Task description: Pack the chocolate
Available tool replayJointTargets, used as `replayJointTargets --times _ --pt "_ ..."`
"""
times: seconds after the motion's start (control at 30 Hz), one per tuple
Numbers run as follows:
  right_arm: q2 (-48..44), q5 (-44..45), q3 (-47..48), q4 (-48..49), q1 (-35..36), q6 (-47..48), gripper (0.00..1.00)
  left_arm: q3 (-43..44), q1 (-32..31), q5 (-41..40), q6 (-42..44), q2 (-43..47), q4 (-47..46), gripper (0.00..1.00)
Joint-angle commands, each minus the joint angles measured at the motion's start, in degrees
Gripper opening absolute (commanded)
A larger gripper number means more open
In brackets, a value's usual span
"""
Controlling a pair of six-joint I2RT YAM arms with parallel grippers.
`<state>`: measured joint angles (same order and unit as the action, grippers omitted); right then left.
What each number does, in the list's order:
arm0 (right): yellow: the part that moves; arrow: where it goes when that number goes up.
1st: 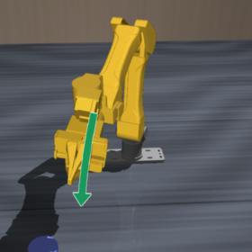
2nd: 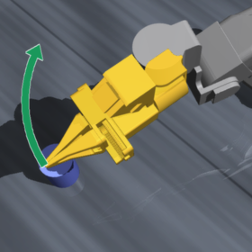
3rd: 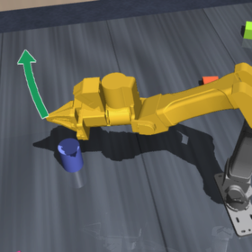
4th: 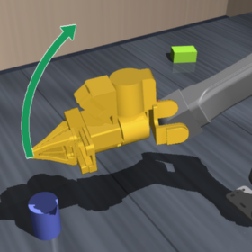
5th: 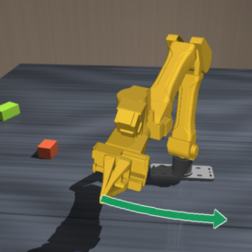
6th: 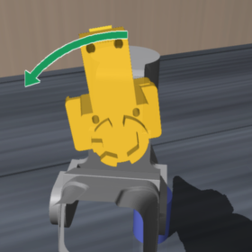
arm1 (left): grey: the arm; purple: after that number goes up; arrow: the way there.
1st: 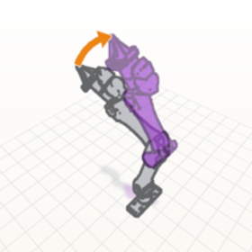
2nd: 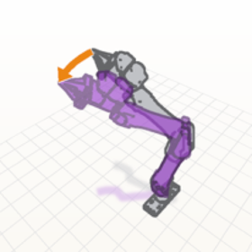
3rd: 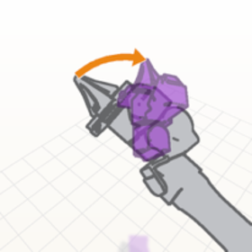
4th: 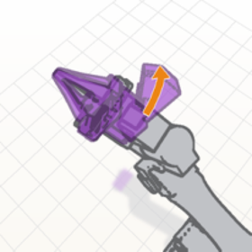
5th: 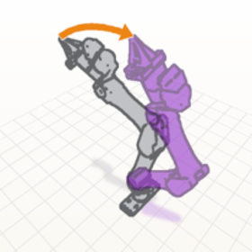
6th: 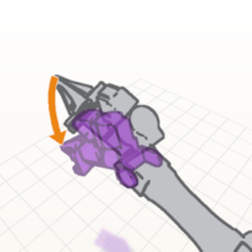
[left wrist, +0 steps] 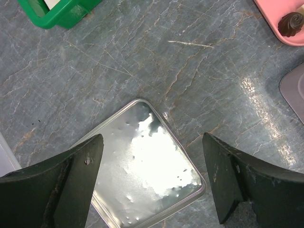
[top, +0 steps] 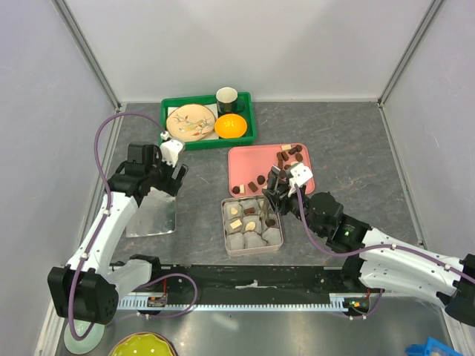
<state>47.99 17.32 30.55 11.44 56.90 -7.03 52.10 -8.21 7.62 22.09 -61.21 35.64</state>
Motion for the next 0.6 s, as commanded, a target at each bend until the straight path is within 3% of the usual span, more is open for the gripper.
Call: replayJointTargets --times 0.0,0.17,0.4,0.57 --pt "-0.8 0.8 0.3 3.3 0.3 -0.5 0.42 0.1 0.0 -0.4 2.3 1.4 -0.7 0.92" --pt "1.3 4.2 2.3 9.3 0.3 2.0 0.34 0.3 0.0 -0.3 2.2 1.4 -0.7 0.92" --pt "12.8 15.7 9.9 21.5 -0.1 11.7 0.24 0.6 0.0 -0.5 1.7 1.6 -0.7 0.95" --pt "20.1 15.8 15.5 25.0 -5.3 13.6 0.22 0.3 0.0 -0.6 1.4 1.6 -1.1 0.96"
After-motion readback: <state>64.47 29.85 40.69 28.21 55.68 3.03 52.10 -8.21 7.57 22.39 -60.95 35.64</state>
